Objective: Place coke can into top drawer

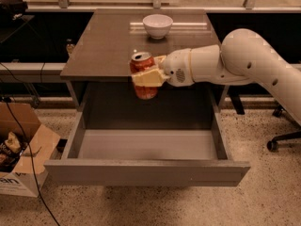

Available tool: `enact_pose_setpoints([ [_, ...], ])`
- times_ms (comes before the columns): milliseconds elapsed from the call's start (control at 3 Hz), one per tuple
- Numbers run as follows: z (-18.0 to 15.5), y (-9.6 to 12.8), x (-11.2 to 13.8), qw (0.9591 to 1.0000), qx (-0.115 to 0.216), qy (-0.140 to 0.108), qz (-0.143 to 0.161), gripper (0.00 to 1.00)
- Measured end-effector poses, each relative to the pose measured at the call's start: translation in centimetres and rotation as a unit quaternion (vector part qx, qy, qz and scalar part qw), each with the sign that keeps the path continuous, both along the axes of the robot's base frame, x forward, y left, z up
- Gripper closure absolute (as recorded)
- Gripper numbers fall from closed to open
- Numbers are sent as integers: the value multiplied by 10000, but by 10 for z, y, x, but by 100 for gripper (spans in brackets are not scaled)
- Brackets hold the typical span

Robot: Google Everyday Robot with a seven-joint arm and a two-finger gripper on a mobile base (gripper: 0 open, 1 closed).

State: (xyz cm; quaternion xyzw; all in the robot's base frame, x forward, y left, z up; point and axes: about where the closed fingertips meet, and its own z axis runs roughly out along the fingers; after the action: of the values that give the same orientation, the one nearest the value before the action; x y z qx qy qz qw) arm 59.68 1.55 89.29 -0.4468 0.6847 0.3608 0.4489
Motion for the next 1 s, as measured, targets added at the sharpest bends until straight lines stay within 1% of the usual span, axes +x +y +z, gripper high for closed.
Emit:
enact_pose_setpoints([
  [333,-34,-11,-20,9997,46,231,-85,100],
  [667,-81,-18,-21,9995,157,170,-206,100],
  [1000,-108,-20,-16,9992,315,19,-231,100],
])
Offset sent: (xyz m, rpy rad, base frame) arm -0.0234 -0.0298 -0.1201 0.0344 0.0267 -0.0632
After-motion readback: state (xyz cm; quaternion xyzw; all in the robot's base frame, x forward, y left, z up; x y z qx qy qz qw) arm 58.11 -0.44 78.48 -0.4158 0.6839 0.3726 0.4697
